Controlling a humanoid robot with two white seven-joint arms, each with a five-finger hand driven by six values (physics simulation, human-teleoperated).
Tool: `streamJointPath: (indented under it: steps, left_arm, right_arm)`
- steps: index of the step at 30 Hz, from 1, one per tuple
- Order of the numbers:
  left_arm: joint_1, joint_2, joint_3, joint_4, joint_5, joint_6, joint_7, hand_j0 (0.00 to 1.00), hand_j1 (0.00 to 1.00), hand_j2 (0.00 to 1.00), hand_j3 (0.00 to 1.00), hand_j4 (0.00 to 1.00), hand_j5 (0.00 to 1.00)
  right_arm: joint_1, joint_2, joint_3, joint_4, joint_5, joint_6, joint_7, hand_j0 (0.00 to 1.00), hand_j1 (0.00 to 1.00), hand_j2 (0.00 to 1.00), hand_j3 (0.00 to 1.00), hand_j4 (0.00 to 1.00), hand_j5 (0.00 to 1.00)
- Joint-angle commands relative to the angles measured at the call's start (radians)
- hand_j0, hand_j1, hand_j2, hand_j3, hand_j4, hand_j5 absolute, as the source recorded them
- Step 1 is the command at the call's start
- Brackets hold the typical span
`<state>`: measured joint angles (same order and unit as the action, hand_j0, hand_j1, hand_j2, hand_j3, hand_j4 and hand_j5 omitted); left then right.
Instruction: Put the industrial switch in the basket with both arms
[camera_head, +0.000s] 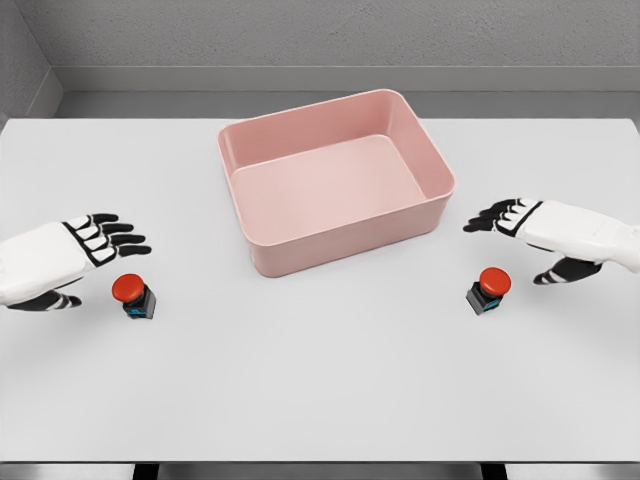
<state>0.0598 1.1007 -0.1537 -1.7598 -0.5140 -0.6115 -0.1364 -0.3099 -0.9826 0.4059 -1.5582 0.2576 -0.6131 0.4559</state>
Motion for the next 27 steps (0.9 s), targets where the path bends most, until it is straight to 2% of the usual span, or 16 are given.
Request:
streamJointPath:
  steps: [1,5,8,9,11,13,15,17,24,27]
  left_arm:
    - [0.000,-0.001,0.002,-0.003,0.003,0.001,-0.054,1.00,1.00,1.00,1.00,1.00,1.00]
    - [0.000,-0.031,0.000,-0.004,0.000,0.001,-0.112,1.00,1.00,1.00,1.00,1.00,1.00]
    - [-0.008,-0.047,-0.001,-0.004,-0.006,0.001,-0.124,1.00,1.00,1.00,1.00,1.00,1.00]
    - [-0.011,-0.082,-0.001,-0.004,-0.011,0.001,-0.126,1.00,1.00,1.00,1.00,1.00,1.00]
    - [-0.014,-0.090,-0.004,-0.004,-0.011,0.001,-0.126,1.00,1.00,1.00,1.00,1.00,1.00]
    - [-0.044,-0.108,-0.050,-0.004,-0.011,0.001,-0.126,1.00,1.00,1.00,1.00,1.00,1.00]
    - [-0.048,-0.110,-0.063,-0.004,-0.012,0.001,-0.126,1.00,1.00,1.00,1.00,1.00,1.00]
    - [-0.048,-0.128,-0.063,-0.004,-0.040,0.001,-0.126,1.00,1.00,1.00,1.00,1.00,1.00]
    - [-0.069,-0.130,-0.063,-0.003,-0.050,0.001,-0.124,1.00,1.00,1.00,1.00,1.00,1.00]
    - [-0.071,-0.159,-0.063,0.000,-0.090,0.001,-0.124,1.00,1.00,1.00,1.00,1.00,1.00]
  right_arm:
    - [0.000,-0.015,0.017,0.000,-0.006,0.002,0.000,1.00,1.00,1.00,1.00,1.00,1.00]
    - [-0.003,-0.015,0.054,-0.014,-0.004,0.002,0.000,1.00,1.00,1.00,1.00,1.00,1.00]
    - [-0.003,-0.015,0.082,-0.046,-0.003,0.002,0.000,1.00,1.00,1.00,1.00,1.00,1.00]
    - [-0.003,-0.015,0.082,-0.056,-0.003,0.002,0.000,1.00,1.00,1.00,1.00,1.00,1.00]
    - [-0.005,-0.016,0.082,-0.069,-0.001,0.002,0.000,1.00,1.00,1.00,1.00,1.00,1.00]
    - [-0.006,-0.019,0.082,-0.071,0.002,0.002,0.001,1.00,1.00,1.00,1.00,1.00,1.00]
    - [-0.008,-0.019,0.083,-0.072,0.006,0.002,0.001,1.00,1.00,1.00,1.00,1.00,1.00]
    - [-0.008,-0.018,0.083,-0.072,0.017,0.002,0.001,0.99,0.99,0.99,0.99,0.99,0.99]
    - [-0.009,-0.018,0.106,-0.079,0.038,0.002,0.001,0.97,0.97,0.97,0.97,0.97,0.97]
    - [-0.009,-0.016,0.114,-0.080,0.040,0.002,0.001,0.97,0.97,0.97,0.97,0.97,0.97]
